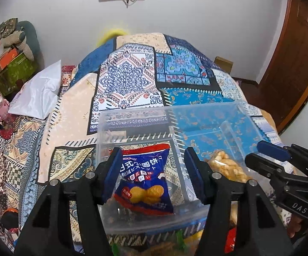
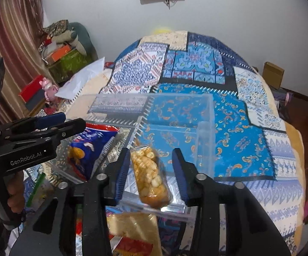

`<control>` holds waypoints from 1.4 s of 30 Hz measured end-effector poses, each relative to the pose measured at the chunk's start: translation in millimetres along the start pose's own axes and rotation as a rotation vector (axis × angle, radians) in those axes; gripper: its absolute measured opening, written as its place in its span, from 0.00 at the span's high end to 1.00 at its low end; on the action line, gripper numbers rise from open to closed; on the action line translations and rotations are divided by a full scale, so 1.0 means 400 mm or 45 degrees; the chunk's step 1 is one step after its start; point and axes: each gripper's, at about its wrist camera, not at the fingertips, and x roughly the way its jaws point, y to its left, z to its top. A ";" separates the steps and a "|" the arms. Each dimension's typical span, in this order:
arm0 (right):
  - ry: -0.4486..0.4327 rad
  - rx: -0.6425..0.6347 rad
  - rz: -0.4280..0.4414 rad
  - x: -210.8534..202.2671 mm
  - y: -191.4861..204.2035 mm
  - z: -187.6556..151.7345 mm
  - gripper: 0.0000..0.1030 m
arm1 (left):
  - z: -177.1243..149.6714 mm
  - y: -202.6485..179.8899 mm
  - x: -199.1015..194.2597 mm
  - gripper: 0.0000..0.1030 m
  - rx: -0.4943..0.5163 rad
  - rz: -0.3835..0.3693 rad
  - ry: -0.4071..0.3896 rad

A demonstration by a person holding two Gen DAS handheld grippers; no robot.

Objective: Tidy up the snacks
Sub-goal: 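Lower the blue bag into the clear box with left tool while right tool drops the puffed-snack bag in, then grasp the wrapped cookie pack with left tool while right tool grasps the biscuit roll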

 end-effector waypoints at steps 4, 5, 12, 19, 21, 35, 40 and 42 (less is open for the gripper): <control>-0.052 -0.013 -0.009 -0.064 0.007 0.000 0.59 | -0.005 0.008 -0.069 0.32 -0.009 0.010 -0.052; -0.059 -0.014 -0.009 -0.077 0.010 0.001 0.59 | -0.008 0.009 -0.093 0.28 -0.001 0.020 -0.065; -0.134 -0.030 -0.032 -0.208 0.028 -0.046 0.52 | -0.077 0.033 -0.210 0.16 0.001 0.071 -0.099; -0.158 -0.030 -0.061 -0.307 0.047 -0.143 0.47 | -0.223 0.058 -0.277 0.14 -0.043 0.084 -0.041; -0.152 -0.030 -0.061 -0.318 0.055 -0.171 0.47 | -0.268 0.062 -0.290 0.14 -0.055 0.082 -0.018; 0.022 -0.022 0.066 -0.274 0.157 -0.346 0.47 | -0.491 0.057 -0.311 0.14 -0.085 0.075 0.106; 0.106 -0.015 0.090 -0.223 0.183 -0.376 0.47 | -0.530 0.059 -0.290 0.14 -0.114 0.035 0.156; 0.143 -0.017 0.089 -0.200 0.193 -0.390 0.47 | -0.537 0.057 -0.275 0.14 -0.124 0.024 0.173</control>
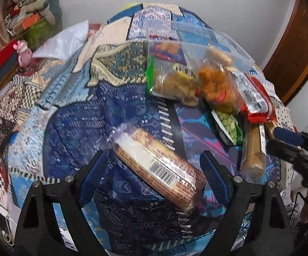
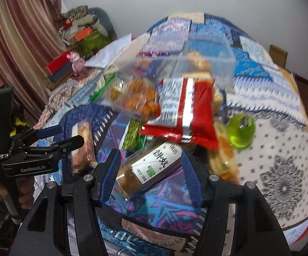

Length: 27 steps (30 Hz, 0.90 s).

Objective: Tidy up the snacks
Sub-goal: 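Grasp the wrapped cookie pack with left tool while right tool grasps the biscuit roll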

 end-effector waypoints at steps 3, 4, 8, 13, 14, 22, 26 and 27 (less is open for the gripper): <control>0.059 0.024 -0.006 0.040 -0.006 -0.007 0.47 | -0.005 -0.004 0.014 0.14 -0.010 -0.020 0.013; 0.073 0.052 0.018 0.052 -0.017 -0.009 0.47 | -0.006 -0.007 0.019 0.14 -0.012 -0.030 0.017; 0.077 0.154 0.055 0.066 -0.044 -0.005 0.42 | -0.008 -0.023 0.041 0.19 -0.004 -0.022 0.019; 0.087 0.186 0.069 0.078 -0.052 -0.003 0.39 | -0.006 -0.049 0.059 0.27 0.033 -0.022 0.007; 0.088 0.185 0.067 0.081 -0.048 -0.001 0.37 | -0.006 -0.053 0.059 0.30 0.042 -0.021 0.004; 0.093 0.096 -0.004 0.107 -0.014 0.006 0.37 | -0.009 -0.067 0.074 0.46 0.051 -0.039 -0.010; 0.084 0.072 0.008 0.097 -0.018 0.002 0.43 | -0.017 -0.061 0.063 0.53 0.072 -0.049 -0.021; 0.084 0.070 0.012 0.092 -0.021 -0.001 0.45 | -0.017 -0.058 0.061 0.53 0.070 -0.050 -0.022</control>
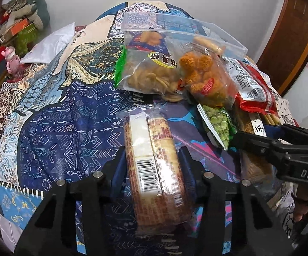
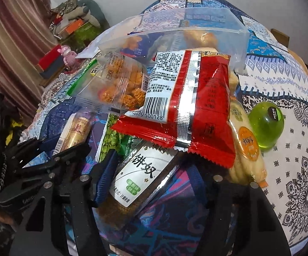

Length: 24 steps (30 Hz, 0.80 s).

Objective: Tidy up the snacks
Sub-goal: 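Grasp the wrapped cookie pack with left tool while right tool grasps the biscuit roll, then place the cookie pack in the box with left tool while right tool places the biscuit roll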

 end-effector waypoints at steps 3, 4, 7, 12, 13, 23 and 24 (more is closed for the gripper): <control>0.002 -0.022 0.001 -0.013 -0.003 -0.008 0.54 | -0.002 0.004 -0.011 0.54 0.005 0.006 -0.010; 0.004 -0.032 -0.002 -0.019 -0.003 -0.009 0.56 | -0.003 0.004 -0.019 0.55 0.009 0.008 -0.018; 0.007 -0.049 -0.011 -0.030 -0.005 -0.010 0.62 | -0.006 0.003 -0.042 0.55 0.020 0.006 -0.044; -0.001 -0.071 -0.015 -0.054 -0.009 -0.011 0.67 | 0.000 -0.001 -0.093 0.55 0.025 -0.009 -0.101; -0.008 -0.068 -0.011 -0.061 -0.011 -0.012 0.68 | 0.003 -0.002 -0.102 0.55 0.027 -0.010 -0.114; -0.099 -0.052 0.033 -0.140 -0.009 -0.010 0.68 | 0.049 -0.003 -0.189 0.55 0.010 -0.041 -0.219; -0.112 -0.061 0.035 -0.150 -0.004 -0.008 0.68 | 0.054 -0.005 -0.192 0.55 0.009 -0.044 -0.225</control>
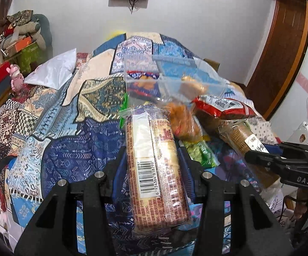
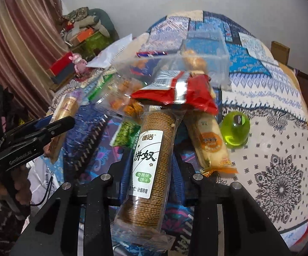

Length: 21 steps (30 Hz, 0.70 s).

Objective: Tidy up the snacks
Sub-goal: 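Place the cookie pack in the box with left tool while right tool places the biscuit roll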

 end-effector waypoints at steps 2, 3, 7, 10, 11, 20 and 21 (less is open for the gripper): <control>-0.025 -0.012 0.006 -0.018 0.012 0.007 0.68 | 0.011 -0.005 -0.009 0.55 0.003 -0.003 -0.017; -0.038 -0.017 0.011 -0.027 0.017 0.011 0.68 | 0.017 -0.008 -0.014 0.55 0.006 -0.003 -0.028; -0.111 -0.037 0.027 -0.068 0.034 0.035 0.68 | 0.040 -0.014 -0.029 0.55 0.012 -0.017 -0.061; -0.154 -0.041 0.035 -0.088 0.036 0.054 0.68 | 0.062 -0.020 -0.035 0.55 0.015 -0.027 -0.086; -0.168 -0.042 0.034 -0.094 0.037 0.061 0.68 | 0.070 -0.021 -0.037 0.55 0.015 -0.032 -0.094; -0.255 -0.031 0.012 -0.096 0.013 0.149 0.68 | 0.169 -0.037 -0.027 0.55 0.027 -0.066 -0.159; -0.262 -0.029 0.008 -0.093 0.009 0.159 0.68 | 0.181 -0.038 -0.022 0.55 0.028 -0.070 -0.163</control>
